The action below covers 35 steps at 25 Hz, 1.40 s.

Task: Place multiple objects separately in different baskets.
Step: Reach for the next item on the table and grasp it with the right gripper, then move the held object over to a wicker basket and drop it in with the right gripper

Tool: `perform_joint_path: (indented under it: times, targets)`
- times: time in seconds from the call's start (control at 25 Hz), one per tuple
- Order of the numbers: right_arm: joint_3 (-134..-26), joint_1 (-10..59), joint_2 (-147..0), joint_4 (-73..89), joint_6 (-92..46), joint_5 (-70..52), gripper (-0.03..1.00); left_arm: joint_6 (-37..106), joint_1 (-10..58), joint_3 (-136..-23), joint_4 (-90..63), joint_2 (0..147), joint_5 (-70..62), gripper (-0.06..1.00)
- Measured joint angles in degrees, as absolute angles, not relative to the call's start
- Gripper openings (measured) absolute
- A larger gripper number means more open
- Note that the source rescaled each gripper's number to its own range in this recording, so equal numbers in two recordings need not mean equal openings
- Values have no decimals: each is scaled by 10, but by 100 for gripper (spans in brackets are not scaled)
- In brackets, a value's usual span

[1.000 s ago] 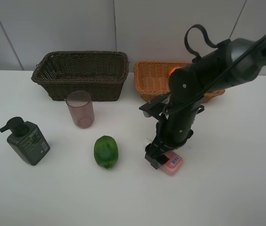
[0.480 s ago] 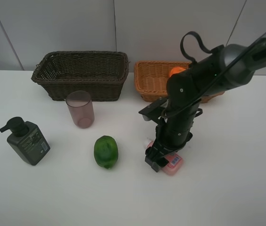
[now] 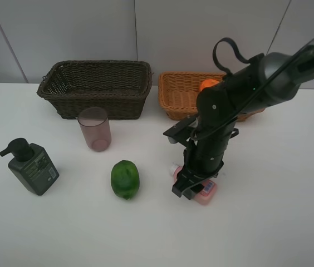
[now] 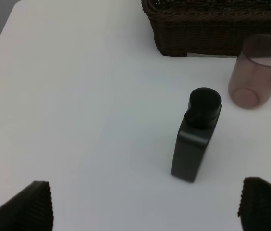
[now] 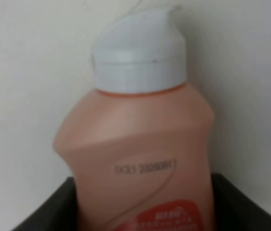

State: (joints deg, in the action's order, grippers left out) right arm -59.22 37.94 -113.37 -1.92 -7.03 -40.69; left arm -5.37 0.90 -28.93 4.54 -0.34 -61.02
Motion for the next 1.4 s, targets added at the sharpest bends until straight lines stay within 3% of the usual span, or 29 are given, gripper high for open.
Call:
perform_joint_path:
  times: [1.4]
  targets:
    - [-592, 379, -1078, -15, -70, -408, 0, -54, 9, -289, 45, -3, -610, 100]
